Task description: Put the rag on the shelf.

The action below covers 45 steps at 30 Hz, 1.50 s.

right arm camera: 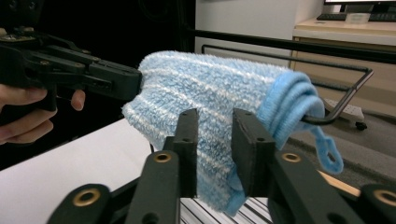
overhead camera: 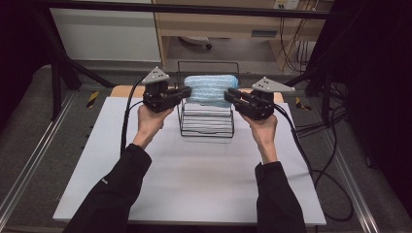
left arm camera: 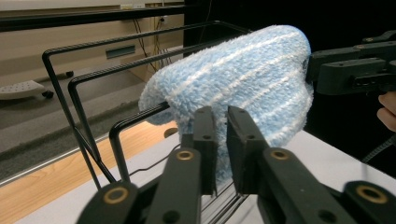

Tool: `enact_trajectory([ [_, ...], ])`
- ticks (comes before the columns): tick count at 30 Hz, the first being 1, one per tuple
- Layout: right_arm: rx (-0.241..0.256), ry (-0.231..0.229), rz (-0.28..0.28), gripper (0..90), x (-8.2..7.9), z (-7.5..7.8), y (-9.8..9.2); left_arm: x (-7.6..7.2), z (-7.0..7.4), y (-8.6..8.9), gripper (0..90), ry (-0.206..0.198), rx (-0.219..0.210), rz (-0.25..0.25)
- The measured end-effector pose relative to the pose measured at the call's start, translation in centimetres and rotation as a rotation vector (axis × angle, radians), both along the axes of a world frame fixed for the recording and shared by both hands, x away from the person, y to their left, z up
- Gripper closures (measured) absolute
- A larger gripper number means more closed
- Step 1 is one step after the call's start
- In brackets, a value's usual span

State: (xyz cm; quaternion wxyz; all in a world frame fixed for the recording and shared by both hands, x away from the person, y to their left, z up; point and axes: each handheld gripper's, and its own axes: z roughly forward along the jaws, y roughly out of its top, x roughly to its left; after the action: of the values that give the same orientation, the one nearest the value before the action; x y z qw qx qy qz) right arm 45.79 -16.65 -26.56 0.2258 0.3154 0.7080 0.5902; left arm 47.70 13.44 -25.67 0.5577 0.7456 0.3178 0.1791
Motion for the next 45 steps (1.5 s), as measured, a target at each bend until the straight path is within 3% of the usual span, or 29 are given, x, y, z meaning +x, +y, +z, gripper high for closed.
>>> enact_trajectory([
  [7,0.019,-0.005,-0.002,60.8,-0.5,1.0,-0.1,-0.6,0.6,0.3,71.2,-0.019,0.022,0.02],
  [19,0.05,0.011,-0.015,44.1,-1.1,2.3,-0.9,-1.4,1.3,2.0,47.6,0.01,0.019,0.053],
  [25,0.055,0.019,-0.021,36.4,-1.4,2.6,-1.4,-1.7,1.2,3.3,40.2,0.021,0.026,0.065],
  [35,0.025,0.06,-0.023,11.6,-1.7,2.7,-1.9,-3.1,0.1,4.8,25.5,0.03,0.097,0.076],
  [41,-0.002,0.043,-0.039,5.8,-2.5,2.3,-2.3,-4.0,-1.4,6.1,17.0,0.044,0.122,0.089],
  [45,-0.024,0.046,-0.038,3.9,-3.0,1.7,-2.6,-4.6,-2.5,6.9,13.7,0.056,0.163,0.095],
])
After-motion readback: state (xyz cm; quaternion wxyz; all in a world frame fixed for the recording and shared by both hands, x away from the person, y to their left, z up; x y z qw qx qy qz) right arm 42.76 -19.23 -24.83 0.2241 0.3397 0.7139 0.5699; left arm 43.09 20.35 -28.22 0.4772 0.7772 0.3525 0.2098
